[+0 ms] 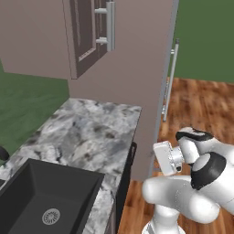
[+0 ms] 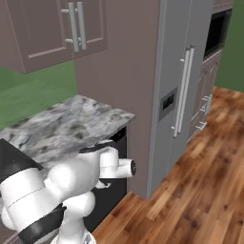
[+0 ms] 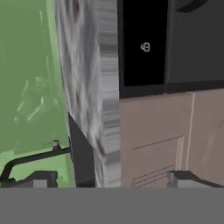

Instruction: Open the dishwasher door and pull out the top rack.

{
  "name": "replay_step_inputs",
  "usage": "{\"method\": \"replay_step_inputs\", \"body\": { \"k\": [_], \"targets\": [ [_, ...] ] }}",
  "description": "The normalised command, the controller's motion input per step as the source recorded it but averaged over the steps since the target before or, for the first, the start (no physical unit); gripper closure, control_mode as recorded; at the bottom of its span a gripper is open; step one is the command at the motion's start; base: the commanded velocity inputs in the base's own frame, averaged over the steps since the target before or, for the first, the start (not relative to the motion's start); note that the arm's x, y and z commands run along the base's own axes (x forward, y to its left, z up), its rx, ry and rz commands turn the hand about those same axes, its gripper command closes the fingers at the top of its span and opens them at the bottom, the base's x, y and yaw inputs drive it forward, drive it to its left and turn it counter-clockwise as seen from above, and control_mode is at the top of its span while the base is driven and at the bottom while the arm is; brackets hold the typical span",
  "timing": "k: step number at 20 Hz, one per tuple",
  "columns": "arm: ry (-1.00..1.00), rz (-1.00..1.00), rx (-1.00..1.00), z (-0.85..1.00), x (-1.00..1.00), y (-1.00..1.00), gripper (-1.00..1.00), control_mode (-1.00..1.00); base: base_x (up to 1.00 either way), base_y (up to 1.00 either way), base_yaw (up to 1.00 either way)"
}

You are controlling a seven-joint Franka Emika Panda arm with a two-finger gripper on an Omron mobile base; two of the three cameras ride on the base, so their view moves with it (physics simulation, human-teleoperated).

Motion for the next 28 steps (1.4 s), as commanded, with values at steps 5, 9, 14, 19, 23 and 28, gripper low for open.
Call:
{"method": "replay_step_inputs", "body": {
  "k": [5, 9, 14, 19, 23, 28],
  "targets": [
    [0.01, 0.00, 0.23, -0.18, 0.09, -0.32, -1.00, -1.00, 0.00, 0.00, 0.00],
    [0.00, 0.00, 0.16, -0.31, 0.24, -0.07, -1.00, -1.00, 0.00, 0.00, 0.00],
    [-0.04, 0.00, 0.13, -0.24, 0.49, 0.00, -1.00, -1.00, 0.00, 0.00, 0.00],
    [-0.07, 0.00, 0.08, -0.22, 0.48, 0.00, -1.00, -1.00, 0.00, 0.00, 0.00],
    [-0.12, 0.00, 0.03, -0.29, 0.38, -0.11, -1.00, -1.00, 0.00, 0.00, 0.00],
    [-0.12, 0.00, 0.00, -0.49, 0.26, -0.22, -1.00, -1.00, 0.00, 0.00, 0.00]
  ]
}}
